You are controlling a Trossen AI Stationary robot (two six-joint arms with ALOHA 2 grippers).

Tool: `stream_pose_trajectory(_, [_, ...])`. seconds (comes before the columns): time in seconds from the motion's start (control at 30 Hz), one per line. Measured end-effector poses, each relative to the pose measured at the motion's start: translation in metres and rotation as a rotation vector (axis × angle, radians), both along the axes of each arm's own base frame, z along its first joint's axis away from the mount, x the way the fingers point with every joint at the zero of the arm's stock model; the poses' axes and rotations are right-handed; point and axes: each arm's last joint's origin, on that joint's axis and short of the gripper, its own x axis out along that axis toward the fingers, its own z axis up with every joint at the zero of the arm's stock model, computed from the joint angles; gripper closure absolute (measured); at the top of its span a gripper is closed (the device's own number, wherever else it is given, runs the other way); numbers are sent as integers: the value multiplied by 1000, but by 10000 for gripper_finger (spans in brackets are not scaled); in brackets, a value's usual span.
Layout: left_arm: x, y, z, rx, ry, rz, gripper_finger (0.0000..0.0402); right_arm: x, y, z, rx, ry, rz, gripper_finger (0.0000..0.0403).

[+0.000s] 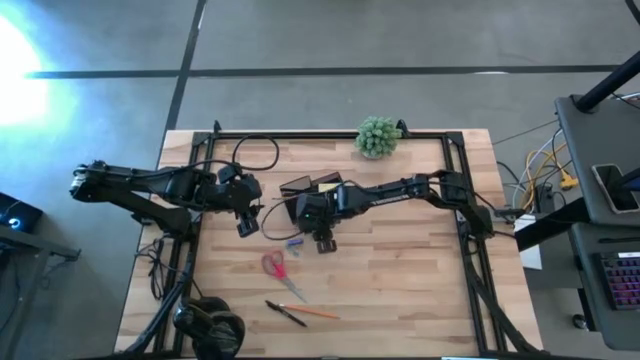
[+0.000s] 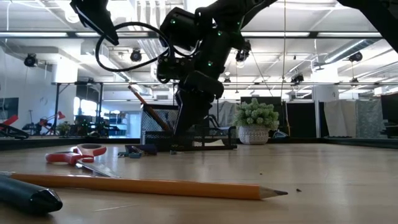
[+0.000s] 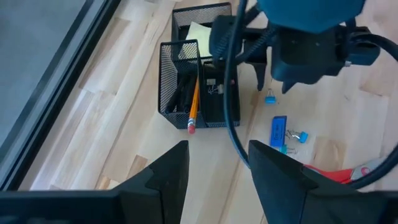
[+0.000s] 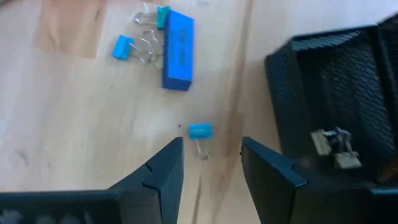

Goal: Pick and place office supplies into organizer
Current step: Put the red scissors into the desk organizer

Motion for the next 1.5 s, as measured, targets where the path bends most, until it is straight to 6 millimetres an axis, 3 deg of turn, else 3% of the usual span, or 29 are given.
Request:
stream_pose_trajectory(0.17, [0, 0, 0, -1, -6, 0, 249, -1, 0, -7, 13, -11, -30, 252])
stream_pose_trajectory(0.33, [0, 0, 0, -1, -6, 1, 249, -3, -1, 1, 26, -8, -98, 253])
stream_pose_trajectory(0.4, [0, 0, 0, -2, -6, 1, 249, -6, 1, 16, 40, -28, -139, 254])
stream_pose_trajectory(0.53, [1, 0, 1, -8, -21, 7, 249, -21, 9, 67, 84, -109, -205, 259])
stream_pose_trajectory(0.77, [6, -4, -6, -103, -58, -3, 249, -78, 14, 136, 152, -90, -339, 266])
stream_pose_trajectory(0.9, [8, -11, -33, -171, -19, -13, 249, -116, 19, 160, 65, -45, -414, 269])
stream_pose_trajectory(1.07, [8, -30, -66, -275, 2, -112, 249, -158, 25, 190, 22, -146, -516, 269])
stream_pose_trajectory(1.17, [7, -48, -75, -275, 5, -275, 249, -172, 29, 190, 23, -162, -559, 271])
stream_pose_trajectory(1.3, [10, -73, -85, -128, 62, -617, 249, -190, 32, 185, 21, -152, -576, 268])
stream_pose_trajectory(1.5, [29, -86, -121, -8, 239, -787, 249, -203, 30, 161, 21, -86, -635, 273])
